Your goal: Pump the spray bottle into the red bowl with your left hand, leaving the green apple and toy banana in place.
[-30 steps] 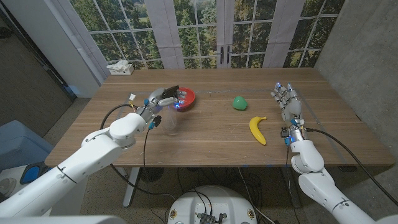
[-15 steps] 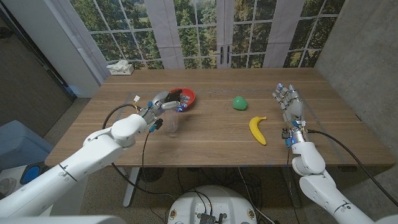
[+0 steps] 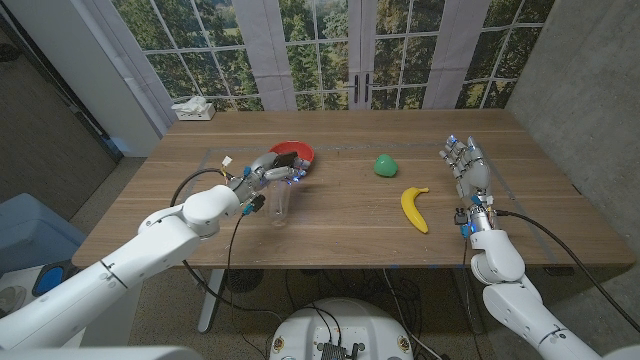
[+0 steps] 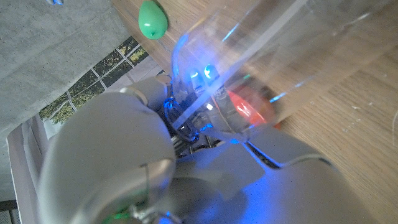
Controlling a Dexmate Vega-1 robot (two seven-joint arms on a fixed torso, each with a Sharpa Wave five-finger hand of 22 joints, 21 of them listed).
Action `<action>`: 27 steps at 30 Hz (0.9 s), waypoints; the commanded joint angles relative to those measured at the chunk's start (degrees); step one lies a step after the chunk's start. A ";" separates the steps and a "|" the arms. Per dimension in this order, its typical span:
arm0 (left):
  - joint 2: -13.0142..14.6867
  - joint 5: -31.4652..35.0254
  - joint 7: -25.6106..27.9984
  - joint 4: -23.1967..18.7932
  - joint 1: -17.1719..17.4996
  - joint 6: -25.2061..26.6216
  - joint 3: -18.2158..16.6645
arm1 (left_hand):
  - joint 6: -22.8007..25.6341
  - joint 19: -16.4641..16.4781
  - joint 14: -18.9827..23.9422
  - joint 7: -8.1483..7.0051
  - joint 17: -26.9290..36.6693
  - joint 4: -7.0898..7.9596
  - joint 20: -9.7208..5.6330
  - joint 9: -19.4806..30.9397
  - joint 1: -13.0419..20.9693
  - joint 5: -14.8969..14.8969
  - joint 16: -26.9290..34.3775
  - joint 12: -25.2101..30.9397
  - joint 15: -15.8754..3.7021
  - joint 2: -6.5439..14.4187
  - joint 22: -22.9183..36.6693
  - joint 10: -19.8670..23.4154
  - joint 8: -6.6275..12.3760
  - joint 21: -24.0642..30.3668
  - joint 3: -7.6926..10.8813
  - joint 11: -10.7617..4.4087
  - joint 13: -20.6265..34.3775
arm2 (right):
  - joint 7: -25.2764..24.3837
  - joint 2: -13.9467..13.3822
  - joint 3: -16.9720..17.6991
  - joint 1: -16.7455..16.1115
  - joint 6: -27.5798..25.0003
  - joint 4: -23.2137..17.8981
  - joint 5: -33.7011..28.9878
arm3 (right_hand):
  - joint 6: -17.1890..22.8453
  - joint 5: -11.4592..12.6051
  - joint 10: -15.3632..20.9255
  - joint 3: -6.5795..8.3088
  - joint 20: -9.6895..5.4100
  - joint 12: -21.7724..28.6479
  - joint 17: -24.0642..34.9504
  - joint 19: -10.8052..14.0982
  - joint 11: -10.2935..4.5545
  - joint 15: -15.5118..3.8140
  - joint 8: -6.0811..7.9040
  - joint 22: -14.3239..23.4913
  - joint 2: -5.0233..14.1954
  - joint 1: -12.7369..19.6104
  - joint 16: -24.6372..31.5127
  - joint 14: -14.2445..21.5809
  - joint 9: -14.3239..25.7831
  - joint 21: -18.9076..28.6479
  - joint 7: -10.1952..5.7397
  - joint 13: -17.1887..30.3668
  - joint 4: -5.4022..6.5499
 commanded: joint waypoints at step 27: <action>-4.26 18.86 10.40 1.71 5.37 -8.06 2.69 | -7.21 -3.00 -8.43 -5.48 -1.16 0.86 -0.55 -0.21 0.45 -8.41 -3.47 -5.22 -7.50 0.75 0.23 -7.21 -0.56 -3.60 -6.34 -3.45 -2.23 | 0.89 0.12 -0.03 1.20 1.08 1.07 -1.08 | 0.48 0.12 0.21 -0.32 -0.06 0.05 0.08 0.42 -0.11 0.51 0.12 0.21 1.51 0.12 -0.07 0.14 0.10 -0.02 -0.44 0.10 0.10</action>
